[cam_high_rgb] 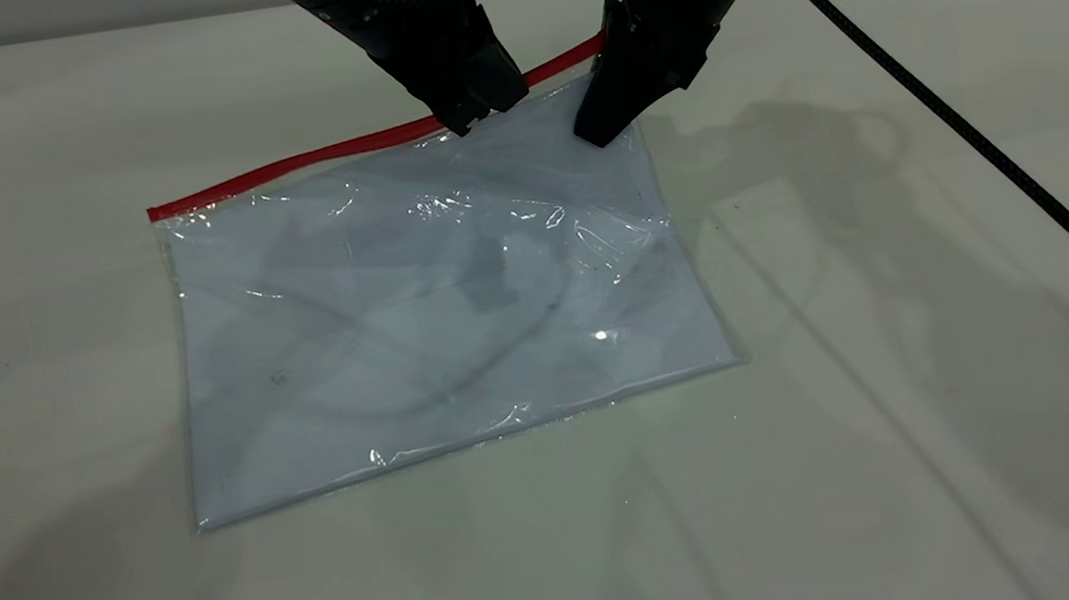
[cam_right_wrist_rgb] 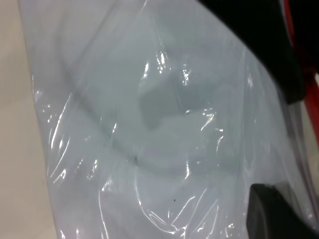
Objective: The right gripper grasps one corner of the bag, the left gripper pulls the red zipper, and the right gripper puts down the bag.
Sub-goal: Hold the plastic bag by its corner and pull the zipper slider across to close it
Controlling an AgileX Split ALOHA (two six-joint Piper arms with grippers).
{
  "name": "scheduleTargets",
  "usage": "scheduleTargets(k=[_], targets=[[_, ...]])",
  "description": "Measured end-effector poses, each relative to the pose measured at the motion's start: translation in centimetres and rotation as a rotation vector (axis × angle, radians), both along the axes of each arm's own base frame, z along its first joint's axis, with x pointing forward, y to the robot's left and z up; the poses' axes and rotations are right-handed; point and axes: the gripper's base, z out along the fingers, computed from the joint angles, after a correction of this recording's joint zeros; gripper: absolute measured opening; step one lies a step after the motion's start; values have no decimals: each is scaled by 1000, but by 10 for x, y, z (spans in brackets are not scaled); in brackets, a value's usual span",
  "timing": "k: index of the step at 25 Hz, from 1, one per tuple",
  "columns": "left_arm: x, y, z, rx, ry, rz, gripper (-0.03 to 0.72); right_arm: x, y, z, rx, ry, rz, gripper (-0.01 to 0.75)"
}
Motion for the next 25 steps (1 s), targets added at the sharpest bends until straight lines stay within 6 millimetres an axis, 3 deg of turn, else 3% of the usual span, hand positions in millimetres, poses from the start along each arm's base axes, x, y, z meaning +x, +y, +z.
scheduleTargets(k=[7,13,20,25], targets=[[3,4,0,-1,0,11,53,5,-11,0,24,62,-99,33],[11,18,1,-9,6,42,53,15,-44,2,81,143,-231,33],[22,47,-2,-16,39,95,53,25,-88,3,101,199,-352,34],[27,72,-3,-39,104,119,53,28,-107,3,106,226,-408,37]])
